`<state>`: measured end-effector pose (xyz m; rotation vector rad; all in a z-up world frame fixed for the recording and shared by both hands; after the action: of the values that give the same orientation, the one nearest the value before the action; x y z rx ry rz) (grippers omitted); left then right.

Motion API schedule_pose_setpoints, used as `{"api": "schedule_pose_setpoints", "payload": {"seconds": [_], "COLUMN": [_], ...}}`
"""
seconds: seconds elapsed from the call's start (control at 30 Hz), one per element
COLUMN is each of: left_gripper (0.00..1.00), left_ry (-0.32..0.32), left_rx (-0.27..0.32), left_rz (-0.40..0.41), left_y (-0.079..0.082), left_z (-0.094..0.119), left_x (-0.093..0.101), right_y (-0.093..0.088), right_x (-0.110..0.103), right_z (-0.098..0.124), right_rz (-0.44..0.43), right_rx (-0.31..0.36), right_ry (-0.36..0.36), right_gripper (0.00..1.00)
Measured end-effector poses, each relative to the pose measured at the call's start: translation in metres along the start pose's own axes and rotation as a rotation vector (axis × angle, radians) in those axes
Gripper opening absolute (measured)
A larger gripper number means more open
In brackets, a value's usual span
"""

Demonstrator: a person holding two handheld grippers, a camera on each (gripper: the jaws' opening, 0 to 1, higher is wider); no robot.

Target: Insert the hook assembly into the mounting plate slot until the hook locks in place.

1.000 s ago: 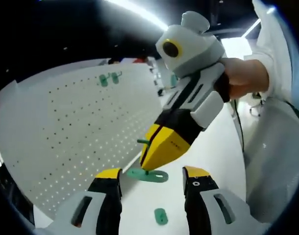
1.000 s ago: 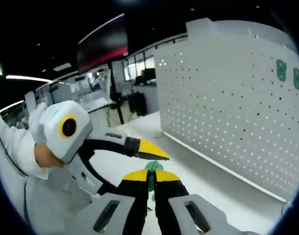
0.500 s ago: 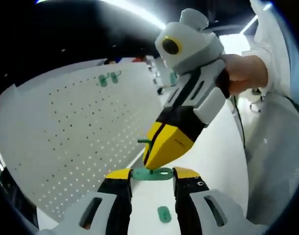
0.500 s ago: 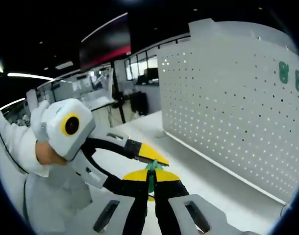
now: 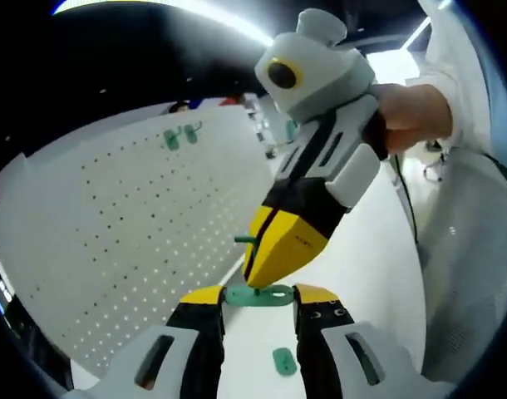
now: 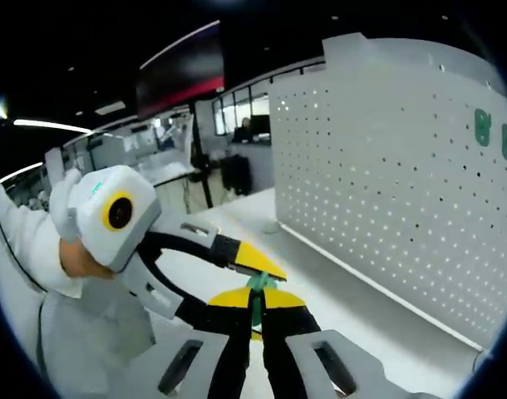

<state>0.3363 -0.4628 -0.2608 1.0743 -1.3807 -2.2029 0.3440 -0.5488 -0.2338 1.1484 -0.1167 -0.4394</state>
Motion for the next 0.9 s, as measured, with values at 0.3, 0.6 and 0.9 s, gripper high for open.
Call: {"api": "schedule_pose_setpoints", "payload": {"seconds": [0.3, 0.6, 0.9], "left_gripper": [0.32, 0.32, 0.32], "left_ry": [0.016, 0.021, 0.035], "left_rx": [-0.036, -0.069, -0.096], "left_rz": [-0.127, -0.235, -0.306], "left_y": [-0.001, -0.004, -0.004], "left_z": [-0.001, -0.002, -0.002], "left_x": [0.003, 0.007, 0.007], "right_y": [-0.002, -0.009, -0.012], "right_x": [0.0, 0.002, 0.003], "right_z": [-0.001, -0.002, -0.005], "right_rz": [-0.01, -0.058, -0.079], "right_rx": [-0.032, -0.066, -0.089], "right_ry": [0.001, 0.01, 0.019], "right_gripper": [0.01, 0.01, 0.01]}}
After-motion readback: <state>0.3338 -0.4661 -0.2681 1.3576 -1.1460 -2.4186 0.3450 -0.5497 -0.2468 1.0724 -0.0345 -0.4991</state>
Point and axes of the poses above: the point that each gripper's makers call its tool centre point, and the gripper's own axes: z roughly backward along the fingers, x roughly to its right, y roughly out of its top, the point moved 7 cm from there along z, roughly backward along the fingers, and after that the axes turned 9 degrees about y, right-handed, at the moved point
